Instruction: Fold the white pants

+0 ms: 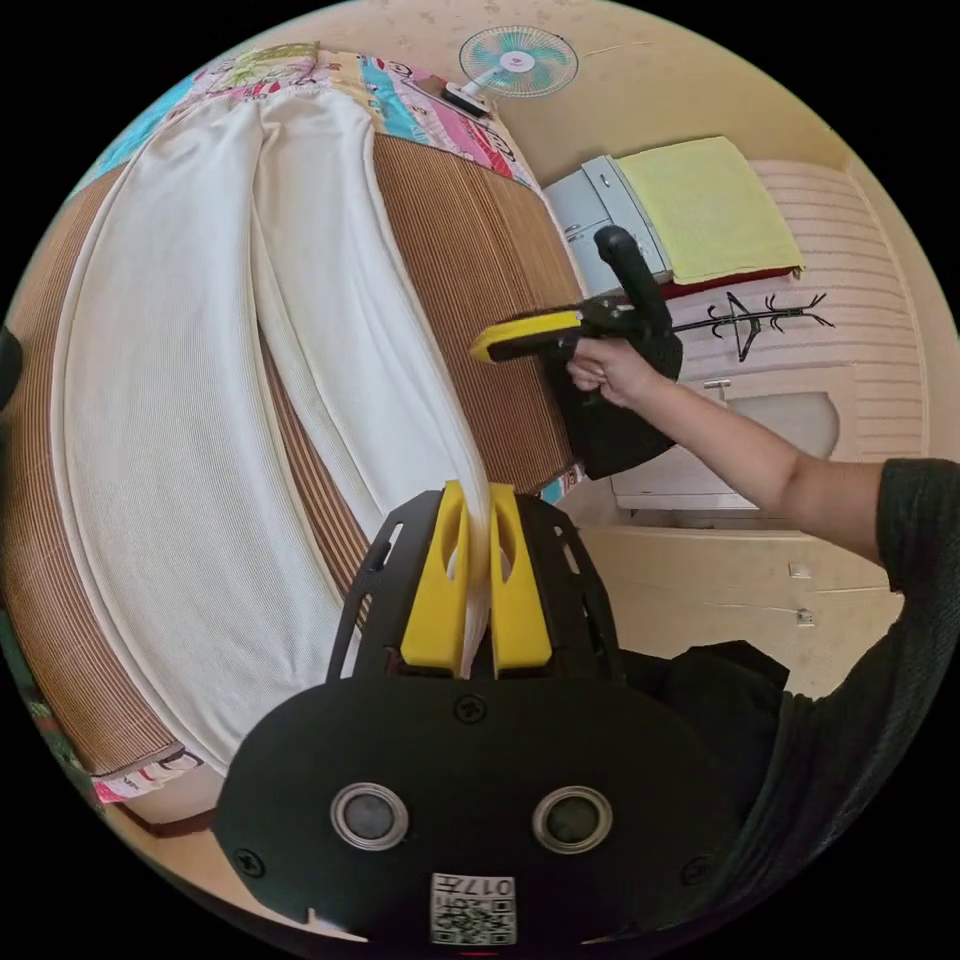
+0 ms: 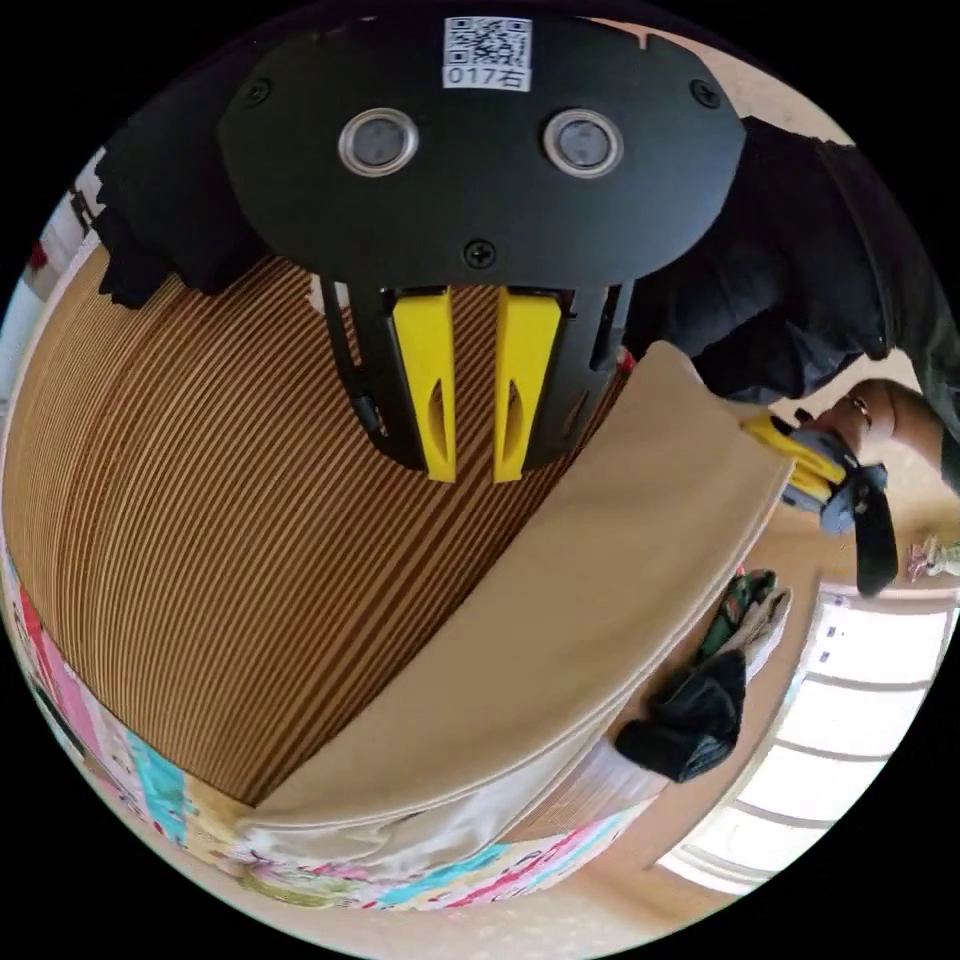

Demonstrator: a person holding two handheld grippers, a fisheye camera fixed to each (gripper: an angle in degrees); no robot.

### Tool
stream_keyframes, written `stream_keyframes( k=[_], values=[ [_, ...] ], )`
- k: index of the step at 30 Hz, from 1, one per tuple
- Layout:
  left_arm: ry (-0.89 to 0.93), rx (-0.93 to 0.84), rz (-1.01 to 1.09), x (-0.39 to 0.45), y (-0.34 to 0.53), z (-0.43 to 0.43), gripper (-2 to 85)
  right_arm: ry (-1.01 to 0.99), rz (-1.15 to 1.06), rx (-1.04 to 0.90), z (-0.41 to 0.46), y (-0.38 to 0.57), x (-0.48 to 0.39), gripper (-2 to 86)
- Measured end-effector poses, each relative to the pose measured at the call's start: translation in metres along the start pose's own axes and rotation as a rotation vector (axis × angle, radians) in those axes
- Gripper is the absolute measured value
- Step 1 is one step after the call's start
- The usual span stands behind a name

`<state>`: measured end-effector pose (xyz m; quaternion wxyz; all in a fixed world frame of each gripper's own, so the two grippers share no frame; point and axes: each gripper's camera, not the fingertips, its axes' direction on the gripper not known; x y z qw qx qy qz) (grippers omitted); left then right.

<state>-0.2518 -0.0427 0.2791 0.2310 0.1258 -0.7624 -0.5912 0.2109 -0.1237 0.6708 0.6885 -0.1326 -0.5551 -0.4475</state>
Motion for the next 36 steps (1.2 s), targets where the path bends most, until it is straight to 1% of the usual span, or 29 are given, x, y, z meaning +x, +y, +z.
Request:
stream_keyframes(
  k=[1, 2, 3, 4, 5, 7, 9, 12, 13, 14, 15, 16, 17, 18, 19, 20, 21, 22, 24, 26, 28, 31, 33, 35, 36],
  values=[
    [0.01, 0.014, -0.003, 0.002, 0.004, 0.005, 3.1, -0.146, 0.107, 0.112, -0.009, -0.028, 0.042, 9.9],
    [0.017, 0.021, -0.007, 0.002, 0.006, 0.007, 3.0, -0.339, 0.197, 0.226, -0.012, -0.058, 0.082, 12.8],
    [0.03, 0.033, -0.019, 0.003, 0.009, 0.009, 2.9, -0.429, 0.235, 0.286, -0.012, -0.072, 0.101, 14.2],
    [0.042, 0.042, -0.035, 0.004, 0.01, 0.011, 2.8, -0.56, 0.3, 0.414, -0.01, -0.1, 0.13, 15.2],
    [0.046, 0.043, -0.043, 0.004, 0.011, 0.012, 2.8, -0.624, 0.353, 0.511, -0.007, -0.128, 0.151, 16.1],
    [0.062, 0.048, -0.072, 0.004, 0.009, 0.01, 2.8, -0.64, 0.444, 0.592, -0.001, -0.169, 0.172, 17.0],
    [0.081, 0.053, -0.094, 0.002, 0.006, 0.005, 2.9, -0.608, 0.503, 0.64, 0.002, -0.208, 0.184, 17.0],
    [0.124, 0.081, -0.127, -0.002, 0.002, -0.004, 3.0, -0.459, 0.553, 0.635, 0.004, -0.268, 0.182, 14.0],
    [0.146, 0.093, -0.142, -0.004, 0.001, -0.007, 2.9, -0.341, 0.566, 0.618, 0.0, -0.289, 0.172, 9.6],
    [0.159, 0.1, -0.151, -0.005, 0.002, -0.009, 2.9, -0.156, 0.578, 0.598, -0.008, -0.308, 0.151, 6.8],
    [0.197, 0.124, -0.171, -0.009, 0.005, -0.016, 2.8, -0.042, 0.59, 0.58, -0.013, -0.318, 0.137, 6.2],
    [0.258, 0.163, -0.194, -0.017, 0.011, -0.026, 2.6, 0.206, 0.581, 0.558, -0.021, -0.338, 0.097, 5.4],
    [0.297, 0.191, -0.206, -0.022, 0.016, -0.033, 2.5, 0.399, 0.467, 0.578, -0.025, -0.359, 0.045, 4.9],
    [0.378, 0.25, -0.233, -0.033, 0.03, -0.047, 2.4, 0.467, 0.378, 0.593, -0.023, -0.369, 0.014, 4.8],
    [0.437, 0.31, -0.262, -0.045, 0.049, -0.063, 2.2, 0.57, 0.22, 0.613, -0.015, -0.385, -0.043, 4.7],
    [0.453, 0.332, -0.276, -0.05, 0.058, -0.07, 2.2, 0.643, 0.11, 0.618, -0.002, -0.402, -0.091, 4.9],
    [0.467, 0.357, -0.314, -0.061, 0.077, -0.084, 2.1, 0.657, 0.07, 0.62, 0.006, -0.411, -0.111, 5.0],
    [0.467, 0.369, -0.367, -0.074, 0.096, -0.095, 2.1, 0.631, 0.0, 0.615, 0.021, -0.43, -0.144, 5.4],
    [0.444, 0.4, -0.448, -0.099, 0.121, -0.116, 2.3, 0.501, -0.065, 0.558, 0.048, -0.466, -0.173, 6.1],
    [0.354, 0.421, -0.518, -0.126, 0.14, -0.136, 2.6, 0.265, -0.067, 0.461, 0.091, -0.505, -0.181, 6.9],
    [0.198, 0.383, -0.56, -0.16, 0.154, -0.151, 3.3, 0.167, -0.009, 0.409, 0.118, -0.517, -0.173, 6.5],
    [0.081, 0.276, -0.573, -0.191, 0.157, -0.146, 3.9, 0.137, 0.105, 0.417, 0.141, -0.482, -0.16, 5.4],
    [0.061, 0.208, -0.548, -0.201, 0.152, -0.139, 4.1, 0.093, 0.075, 0.421, 0.148, -0.435, -0.157, 6.1],
    [0.048, 0.152, -0.52, -0.203, 0.146, -0.136, 4.2, 0.126, 0.079, 0.394, 0.156, -0.353, -0.157, 6.9],
    [0.044, 0.127, -0.501, -0.203, 0.142, -0.137, 4.2, 0.132, 0.09, 0.379, 0.159, -0.332, -0.157, 7.2]
  ],
)
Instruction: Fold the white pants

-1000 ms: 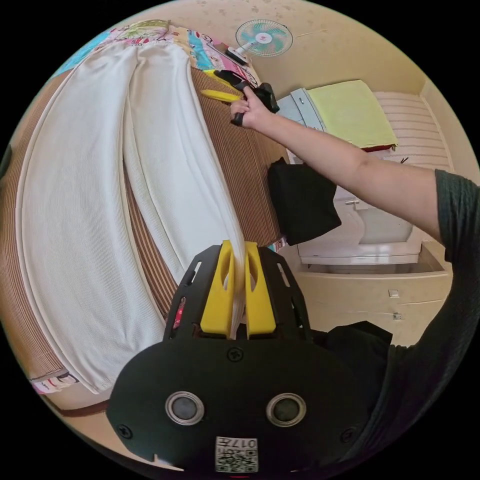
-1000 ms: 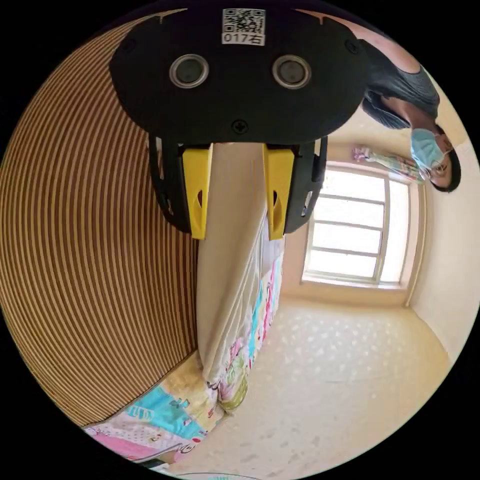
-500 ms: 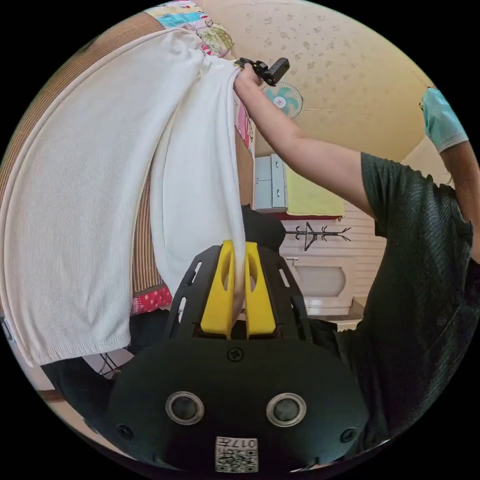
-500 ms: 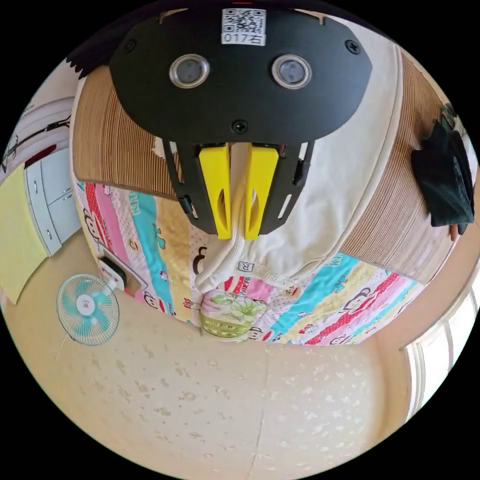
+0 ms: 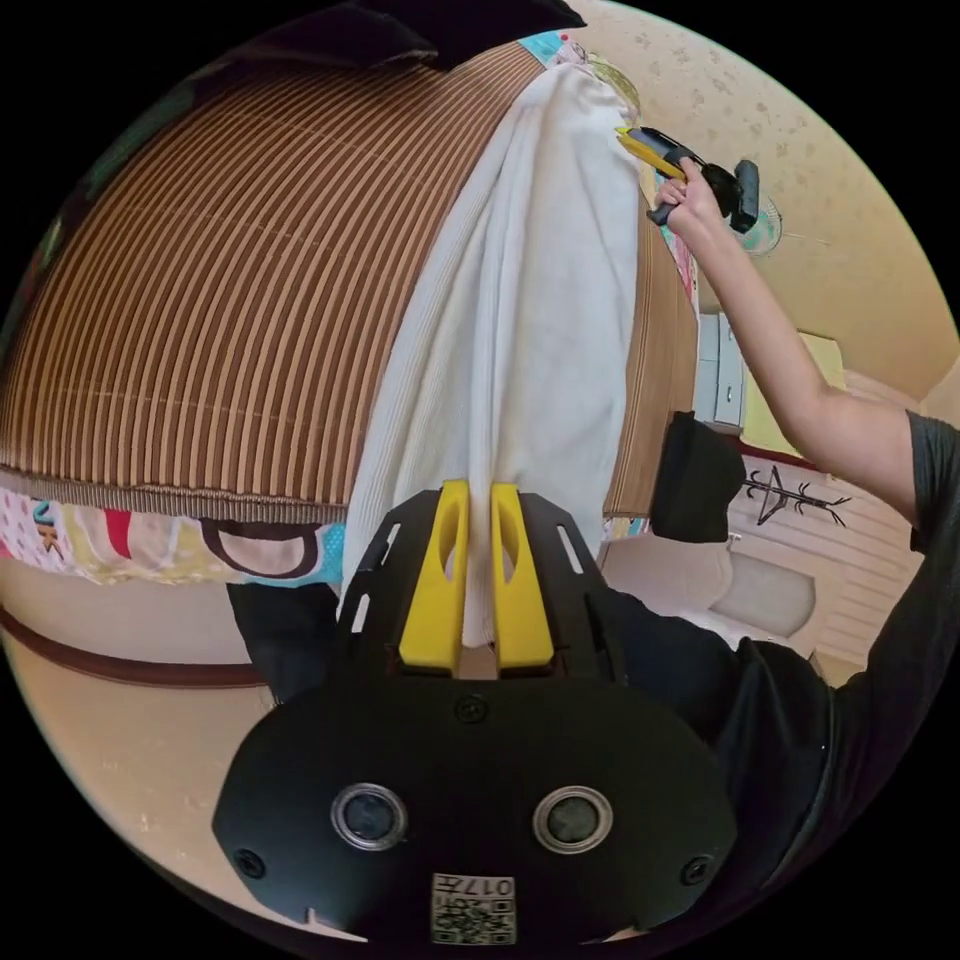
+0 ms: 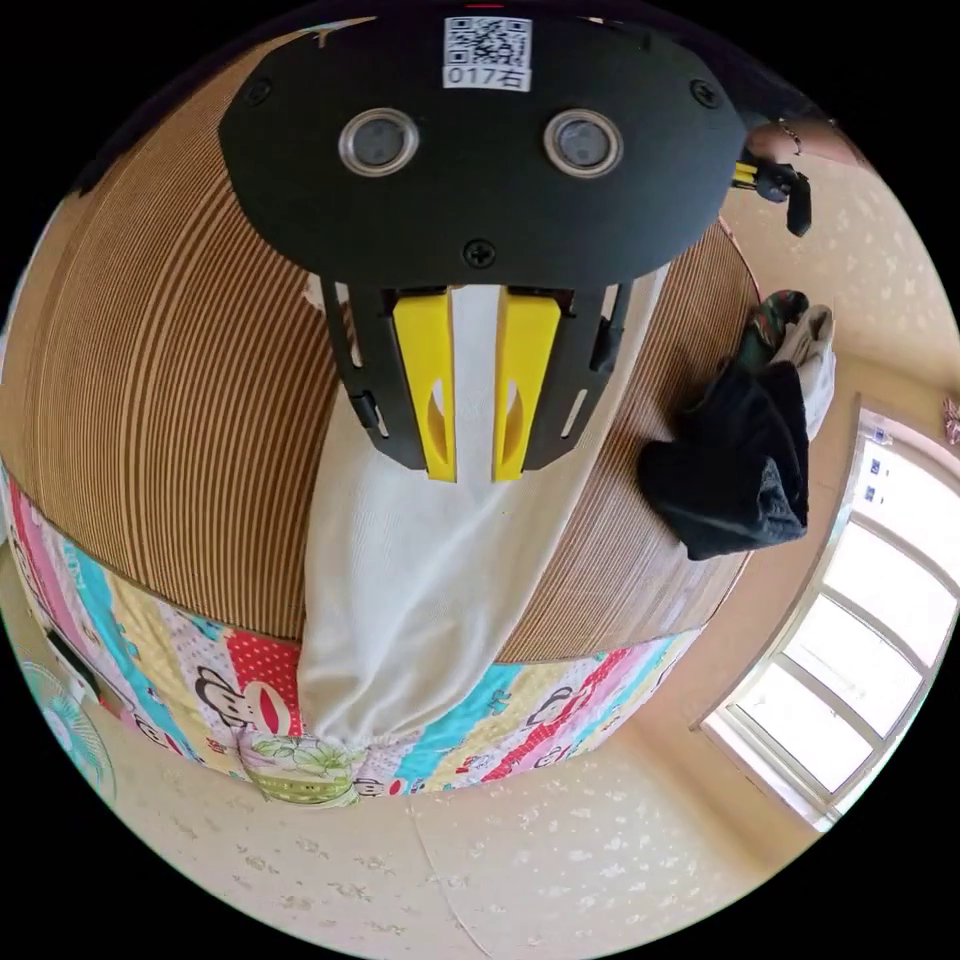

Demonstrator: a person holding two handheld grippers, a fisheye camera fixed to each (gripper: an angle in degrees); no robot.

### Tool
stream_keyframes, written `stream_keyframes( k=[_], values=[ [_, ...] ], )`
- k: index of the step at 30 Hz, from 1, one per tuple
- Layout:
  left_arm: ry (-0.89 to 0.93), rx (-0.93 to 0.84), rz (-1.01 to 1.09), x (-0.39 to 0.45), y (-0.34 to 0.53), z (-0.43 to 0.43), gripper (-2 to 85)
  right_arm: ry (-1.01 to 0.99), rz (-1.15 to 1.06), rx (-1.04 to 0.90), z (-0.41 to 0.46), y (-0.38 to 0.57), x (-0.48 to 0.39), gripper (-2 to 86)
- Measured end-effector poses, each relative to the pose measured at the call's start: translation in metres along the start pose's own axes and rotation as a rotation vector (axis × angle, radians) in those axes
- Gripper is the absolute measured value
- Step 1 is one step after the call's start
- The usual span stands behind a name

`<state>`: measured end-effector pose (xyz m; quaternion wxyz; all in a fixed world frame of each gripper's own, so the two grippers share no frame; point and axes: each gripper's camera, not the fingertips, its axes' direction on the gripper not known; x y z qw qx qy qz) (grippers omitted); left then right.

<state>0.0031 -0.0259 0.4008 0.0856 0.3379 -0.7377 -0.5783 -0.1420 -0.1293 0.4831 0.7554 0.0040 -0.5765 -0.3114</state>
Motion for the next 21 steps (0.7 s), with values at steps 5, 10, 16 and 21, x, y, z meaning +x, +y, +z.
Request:
stream_keyframes(
  k=[5, 10, 16, 21],
  values=[
    [0.01, -0.116, 0.075, 0.012, -0.013, -0.013, 4.2, -0.093, 0.215, -0.253, -0.025, 0.187, -0.005, 9.8],
    [0.008, -0.215, 0.172, 0.031, -0.022, -0.025, 4.0, -0.033, 0.355, -0.437, -0.021, 0.306, -0.052, 8.5],
    [0.586, -0.223, 0.258, 0.047, -0.026, -0.073, 3.2, 0.0, 0.335, -0.32, -0.083, 0.307, -0.086, 2.1],
    [0.585, -0.162, 0.278, 0.053, -0.015, -0.122, 3.0, -0.046, 0.338, -0.198, -0.136, 0.295, -0.096, 1.7]
  ],
)
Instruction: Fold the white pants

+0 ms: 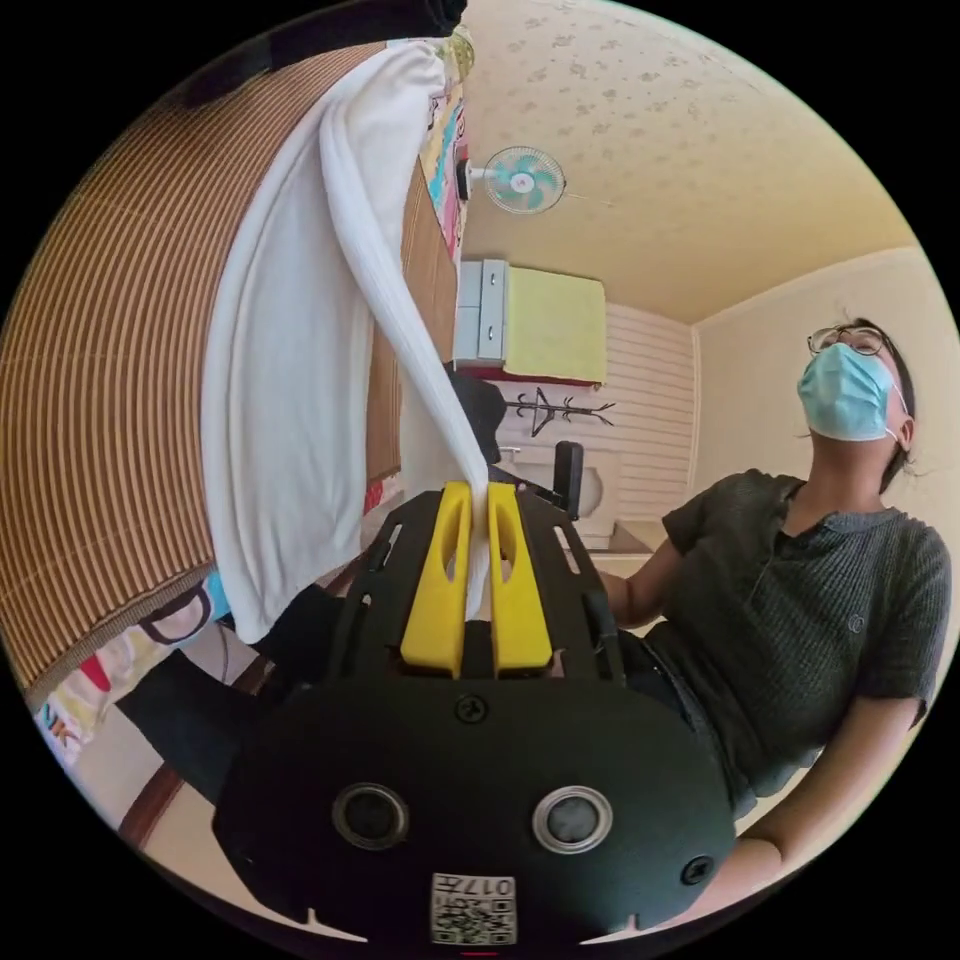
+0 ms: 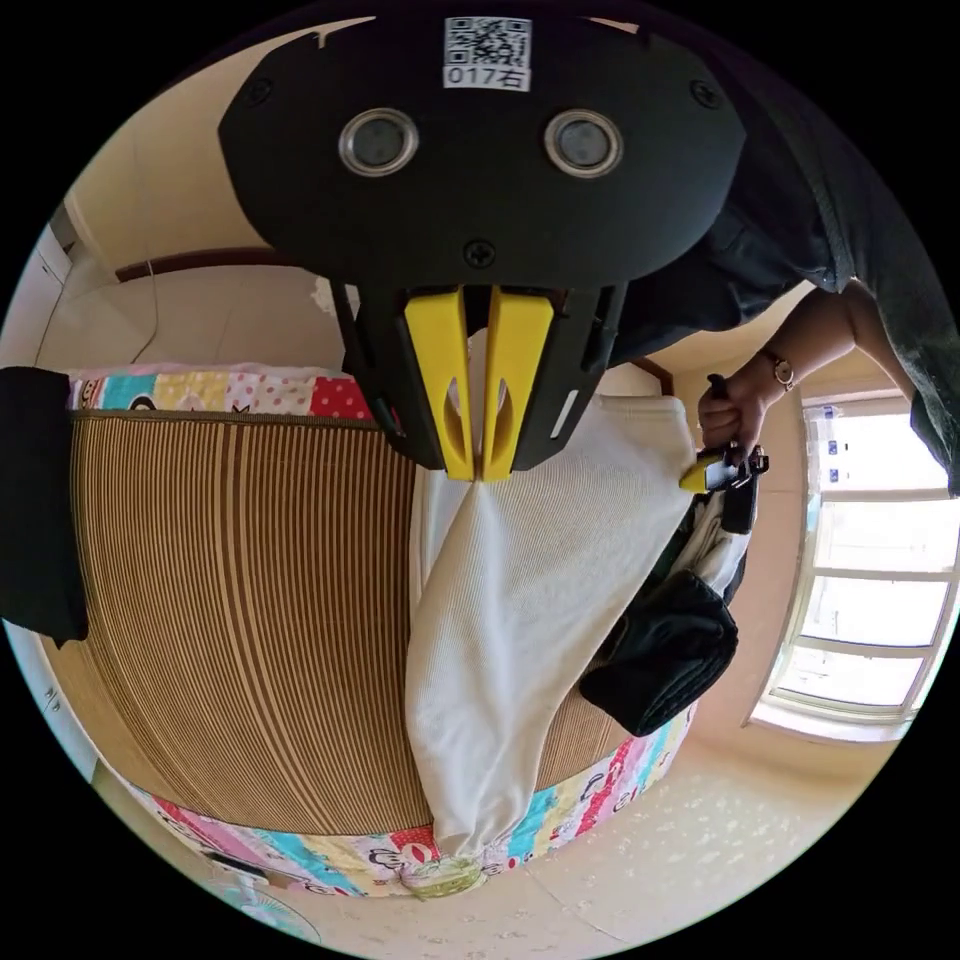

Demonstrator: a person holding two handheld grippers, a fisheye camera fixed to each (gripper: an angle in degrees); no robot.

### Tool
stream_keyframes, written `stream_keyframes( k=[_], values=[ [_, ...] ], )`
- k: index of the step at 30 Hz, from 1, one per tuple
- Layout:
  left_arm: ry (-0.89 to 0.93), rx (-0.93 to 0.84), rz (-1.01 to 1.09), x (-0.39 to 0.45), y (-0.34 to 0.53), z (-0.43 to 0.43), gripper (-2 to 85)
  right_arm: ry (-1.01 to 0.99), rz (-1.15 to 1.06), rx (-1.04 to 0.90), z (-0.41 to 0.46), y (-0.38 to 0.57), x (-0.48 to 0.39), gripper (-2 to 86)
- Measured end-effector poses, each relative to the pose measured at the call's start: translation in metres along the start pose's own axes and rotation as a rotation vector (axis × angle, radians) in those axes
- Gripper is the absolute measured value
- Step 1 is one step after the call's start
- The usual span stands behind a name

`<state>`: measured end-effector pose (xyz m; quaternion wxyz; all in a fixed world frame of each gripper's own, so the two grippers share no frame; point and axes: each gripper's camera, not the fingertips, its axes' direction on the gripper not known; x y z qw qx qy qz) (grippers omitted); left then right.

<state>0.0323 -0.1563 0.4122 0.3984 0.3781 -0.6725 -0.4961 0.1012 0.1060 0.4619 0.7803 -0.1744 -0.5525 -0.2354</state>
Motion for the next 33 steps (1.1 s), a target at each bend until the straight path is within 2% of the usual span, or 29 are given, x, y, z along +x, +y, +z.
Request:
stream_keyframes(
  k=[1, 3, 6, 9, 11, 13, 15, 18, 19, 21, 23, 28, 30, 33],
  values=[
    [-0.154, -0.052, -0.019, -0.001, 0.003, 0.006, 3.2, 0.008, -0.007, -0.032, 0.011, 0.001, 0.002, 1.7],
    [-0.293, -0.091, -0.066, -0.015, 0.01, 0.022, 3.3, 0.016, -0.012, -0.07, 0.038, 0.002, 0.008, 1.9],
    [-0.366, -0.06, -0.21, -0.05, 0.02, 0.037, 3.7, -0.016, 0.012, -0.143, 0.077, -0.008, 0.023, 2.7],
    [-0.435, -0.058, -0.228, -0.053, 0.022, 0.045, 5.0, 0.013, 0.076, -0.161, 0.077, -0.019, 0.034, 4.8],
    [-0.51, -0.046, -0.217, -0.042, 0.022, 0.047, 8.0, 0.088, 0.117, -0.12, 0.059, -0.026, 0.042, 7.1],
    [-0.591, 0.026, -0.183, -0.024, 0.015, 0.046, 11.3, 0.064, 0.126, -0.038, 0.042, -0.036, 0.05, 8.1],
    [-0.619, 0.046, -0.169, -0.023, 0.0, 0.053, 12.5, -0.012, 0.118, -0.002, 0.037, -0.051, 0.06, 9.3],
    [-0.613, -0.05, -0.183, -0.047, -0.03, 0.087, 11.7, -0.097, 0.103, -0.121, 0.063, -0.08, 0.074, 9.4],
    [-0.614, -0.109, -0.193, -0.058, -0.036, 0.106, 7.5, -0.115, 0.053, -0.187, 0.075, -0.087, 0.071, 7.0],
    [-0.562, -0.155, -0.2, -0.065, -0.033, 0.129, 4.7, -0.094, -0.03, -0.264, 0.083, -0.085, 0.062, 4.6],
    [-0.594, -0.131, -0.151, -0.05, -0.014, 0.139, 4.1, 0.04, -0.101, -0.293, 0.076, -0.065, 0.055, 3.5],
    [-0.608, -0.355, -0.29, -0.048, 0.05, 0.209, 4.9, 0.038, -0.009, -0.477, 0.08, -0.014, 0.087, 3.7],
    [-0.632, -0.304, -0.267, -0.036, 0.048, 0.204, 6.9, -0.005, 0.027, -0.398, 0.058, -0.01, 0.104, 4.5],
    [-0.555, -0.093, -0.208, -0.024, 0.012, 0.165, 10.5, -0.131, 0.083, -0.209, 0.022, -0.027, 0.143, 7.6]
  ],
)
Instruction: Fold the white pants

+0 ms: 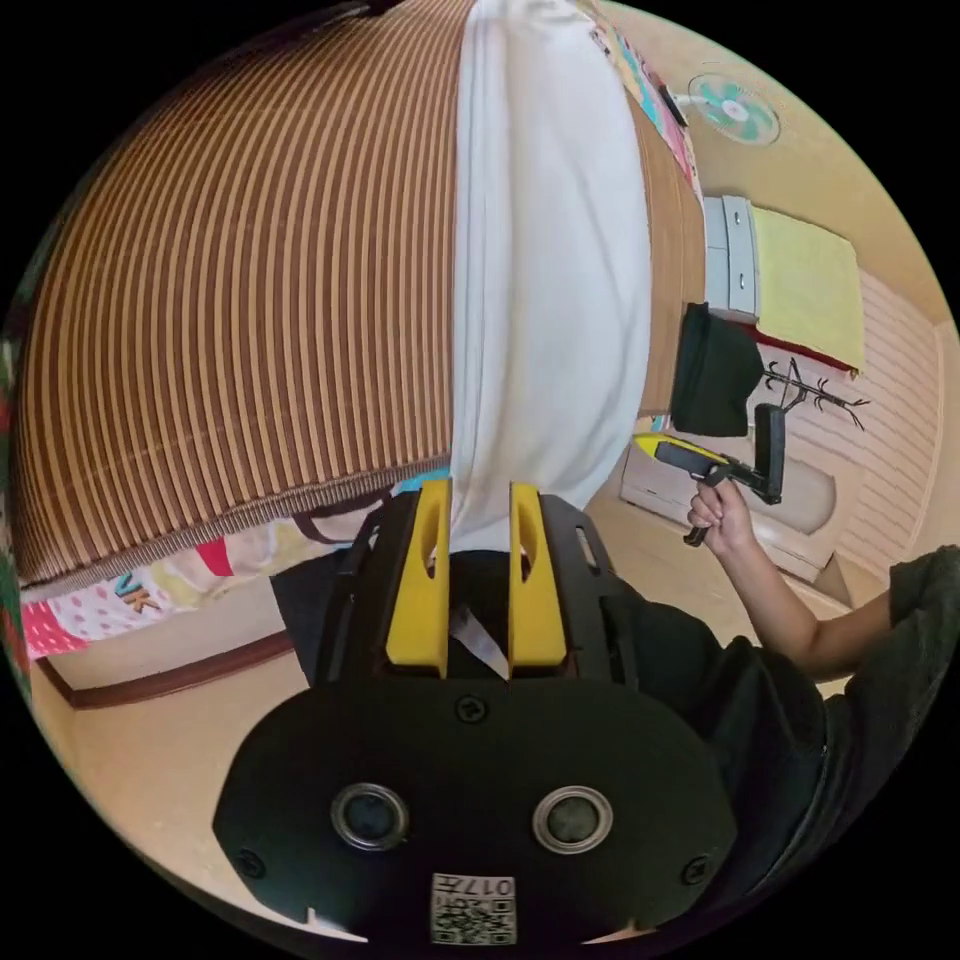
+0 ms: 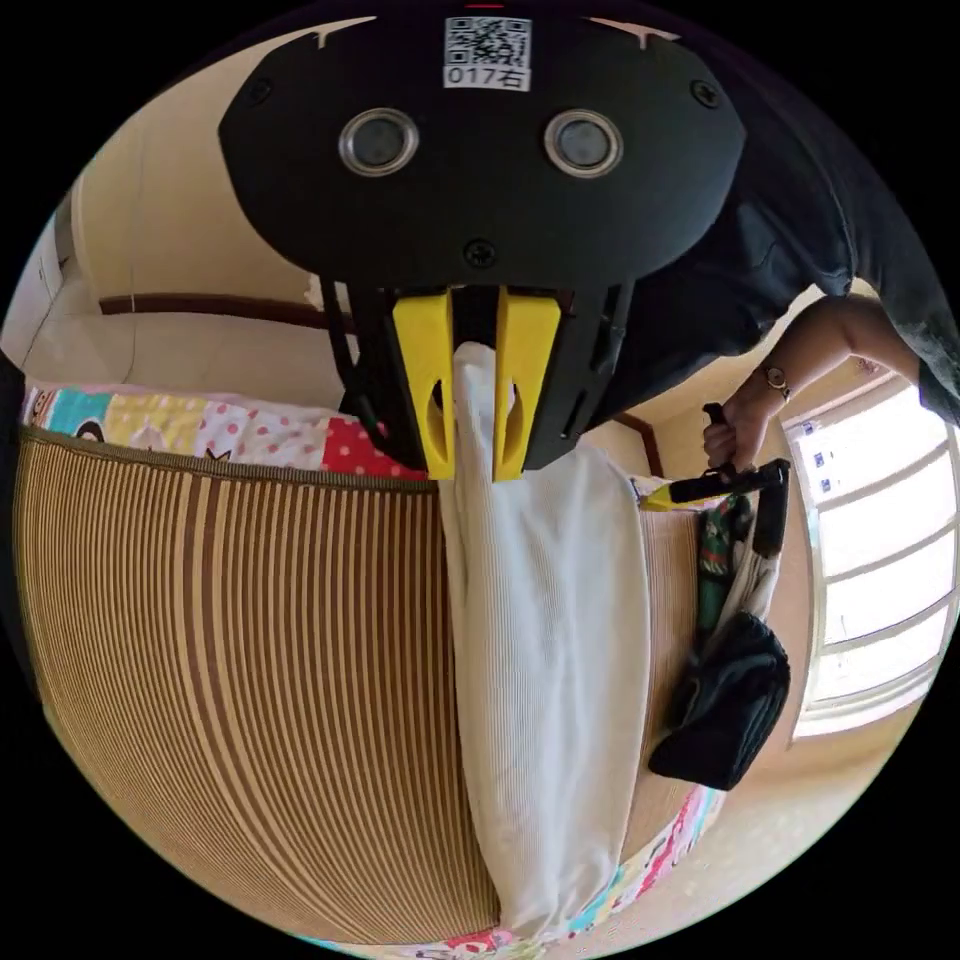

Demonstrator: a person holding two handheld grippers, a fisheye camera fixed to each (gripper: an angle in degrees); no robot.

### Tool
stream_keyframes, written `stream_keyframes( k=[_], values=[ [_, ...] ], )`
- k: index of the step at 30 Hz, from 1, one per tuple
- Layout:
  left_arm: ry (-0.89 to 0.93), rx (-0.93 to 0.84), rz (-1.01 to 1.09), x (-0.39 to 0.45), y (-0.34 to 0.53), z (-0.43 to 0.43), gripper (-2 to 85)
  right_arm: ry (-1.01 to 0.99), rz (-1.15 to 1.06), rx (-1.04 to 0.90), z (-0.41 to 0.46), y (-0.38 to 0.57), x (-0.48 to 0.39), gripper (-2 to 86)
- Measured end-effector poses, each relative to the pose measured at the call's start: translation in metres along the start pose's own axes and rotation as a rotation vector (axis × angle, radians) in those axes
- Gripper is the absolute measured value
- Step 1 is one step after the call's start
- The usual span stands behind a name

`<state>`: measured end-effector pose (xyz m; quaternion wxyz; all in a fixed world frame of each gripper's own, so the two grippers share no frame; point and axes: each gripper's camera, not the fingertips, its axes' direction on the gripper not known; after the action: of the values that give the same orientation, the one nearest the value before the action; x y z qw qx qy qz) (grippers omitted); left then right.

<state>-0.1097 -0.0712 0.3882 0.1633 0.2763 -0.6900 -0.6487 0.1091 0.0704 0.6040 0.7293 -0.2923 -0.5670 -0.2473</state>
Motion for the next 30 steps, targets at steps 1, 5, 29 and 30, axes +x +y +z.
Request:
stream_keyframes(
  k=[1, 5, 29, 30],
  values=[
    [0.049, 0.054, 0.003, -0.006, -0.021, -0.013, 11.9, -0.091, 0.006, 0.035, -0.008, -0.013, 0.018, 9.5],
    [0.124, 0.163, 0.041, -0.017, -0.094, -0.037, 14.3, -0.325, -0.027, 0.068, -0.008, -0.075, 0.067, 13.3],
    [0.671, 0.063, 0.527, 0.171, 0.093, -0.177, 5.0, -1.042, -0.488, 0.329, -0.186, 0.135, -0.003, 4.0],
    [0.686, 0.078, 0.611, 0.201, 0.106, -0.203, 5.0, -1.059, -0.531, 0.351, -0.198, 0.142, -0.011, 4.3]
  ],
)
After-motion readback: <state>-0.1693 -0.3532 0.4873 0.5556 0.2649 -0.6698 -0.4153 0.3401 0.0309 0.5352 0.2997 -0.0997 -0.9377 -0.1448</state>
